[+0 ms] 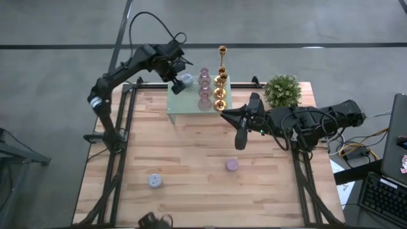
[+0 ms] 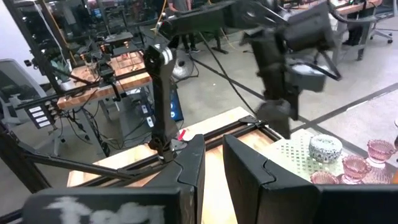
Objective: Pick & Place candle stick holders
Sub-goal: Put the red scented candle aligned with the other blue scented candle on the shelf
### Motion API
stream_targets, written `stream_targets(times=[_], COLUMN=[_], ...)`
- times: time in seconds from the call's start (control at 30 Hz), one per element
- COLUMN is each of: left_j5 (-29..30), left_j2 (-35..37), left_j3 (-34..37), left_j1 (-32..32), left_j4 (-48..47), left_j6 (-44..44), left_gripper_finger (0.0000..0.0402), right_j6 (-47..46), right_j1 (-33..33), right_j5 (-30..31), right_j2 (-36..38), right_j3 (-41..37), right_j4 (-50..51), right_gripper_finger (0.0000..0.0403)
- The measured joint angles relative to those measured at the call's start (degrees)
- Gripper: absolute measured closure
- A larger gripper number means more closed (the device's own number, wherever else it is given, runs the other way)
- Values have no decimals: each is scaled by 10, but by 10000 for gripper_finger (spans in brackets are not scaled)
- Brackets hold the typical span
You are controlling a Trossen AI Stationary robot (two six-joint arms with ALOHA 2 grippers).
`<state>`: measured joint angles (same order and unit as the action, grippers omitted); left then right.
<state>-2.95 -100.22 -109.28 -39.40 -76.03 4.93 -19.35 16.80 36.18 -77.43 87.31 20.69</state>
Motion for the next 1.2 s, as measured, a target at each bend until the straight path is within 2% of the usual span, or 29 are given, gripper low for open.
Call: stream_targets(times=[0.13, 0.3, 0.47, 0.7, 1.0, 1.2], left_j5=[0, 0, -2, 8, 1, 5], left_j2=[49, 123, 200, 284, 312, 301], left_j3=[17, 63, 141, 278, 416, 480], left_j1=[31, 93, 183, 326, 526, 624], left_j4=[-22, -30, -18, 1, 59, 138], left_j6=[5, -32, -37, -97, -217, -291], left_gripper_finger=[42, 42, 42, 42, 42, 46], right_j6=[0, 1, 1, 0, -6, -17], right_j1=[0, -2, -4, -4, -3, -3], right_j5=[0, 0, 0, 0, 0, 0], right_j2=[0, 0, 0, 0, 0, 0], right_j3=[0, 0, 0, 0, -2, -5], right_j4=[0, 0, 0, 1, 0, 0], right_gripper_finger=[351, 351, 351, 351, 351, 351])
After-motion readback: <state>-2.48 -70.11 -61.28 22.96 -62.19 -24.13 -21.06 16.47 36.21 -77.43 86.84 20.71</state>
